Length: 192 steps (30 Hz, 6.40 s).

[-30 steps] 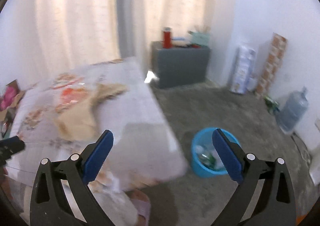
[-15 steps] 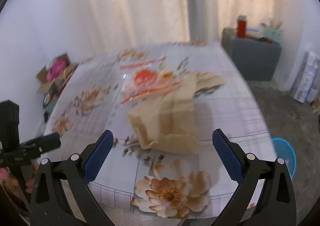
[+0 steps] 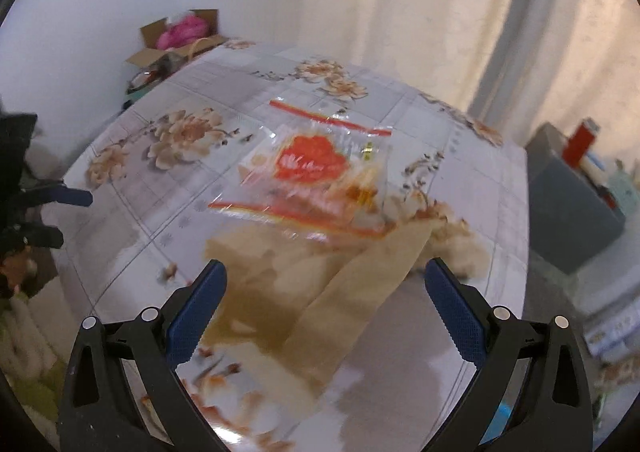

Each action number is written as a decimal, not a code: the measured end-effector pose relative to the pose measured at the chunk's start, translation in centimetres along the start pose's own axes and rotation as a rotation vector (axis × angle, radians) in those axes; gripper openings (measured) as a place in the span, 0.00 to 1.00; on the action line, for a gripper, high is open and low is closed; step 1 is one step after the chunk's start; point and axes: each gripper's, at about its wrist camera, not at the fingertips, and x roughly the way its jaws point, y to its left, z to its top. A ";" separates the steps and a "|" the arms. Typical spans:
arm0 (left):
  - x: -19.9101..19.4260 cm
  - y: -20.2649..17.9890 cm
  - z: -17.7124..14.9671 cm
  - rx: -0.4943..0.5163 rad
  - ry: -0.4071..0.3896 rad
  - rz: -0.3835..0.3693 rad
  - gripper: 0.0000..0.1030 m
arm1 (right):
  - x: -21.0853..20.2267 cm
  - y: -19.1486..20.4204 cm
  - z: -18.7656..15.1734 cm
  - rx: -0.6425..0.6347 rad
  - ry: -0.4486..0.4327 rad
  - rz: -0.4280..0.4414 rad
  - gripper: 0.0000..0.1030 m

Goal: Collect trash
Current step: 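Grasp the crumpled tan paper with the right gripper, then move the left gripper over the pink knitted pad while the right holds the paper, then close the left gripper on the pink knitted pad and lift it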

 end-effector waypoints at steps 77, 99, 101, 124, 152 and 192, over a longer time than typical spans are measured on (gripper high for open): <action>-0.2 -2.5 1.0 0.031 -0.028 0.022 0.95 | -9.2 2.9 -10.8 0.773 -0.304 -0.054 0.09; 11.9 -11.0 3.9 0.216 0.067 0.264 0.87 | -6.8 2.2 -13.5 0.784 -0.255 -0.140 0.09; 12.2 -10.9 3.8 0.210 0.081 0.268 0.80 | -6.9 2.3 -13.6 0.787 -0.255 -0.131 0.09; 5.6 -6.5 1.6 0.028 0.172 0.075 0.72 | -7.9 3.0 -13.8 0.797 -0.278 -0.088 0.09; -0.2 -0.2 -0.1 0.006 0.150 0.258 0.80 | -7.7 5.0 -12.1 0.739 -0.266 -0.085 0.10; -3.4 -1.4 -0.1 0.039 0.023 0.197 0.25 | -9.1 5.4 -12.6 0.765 -0.308 -0.062 0.10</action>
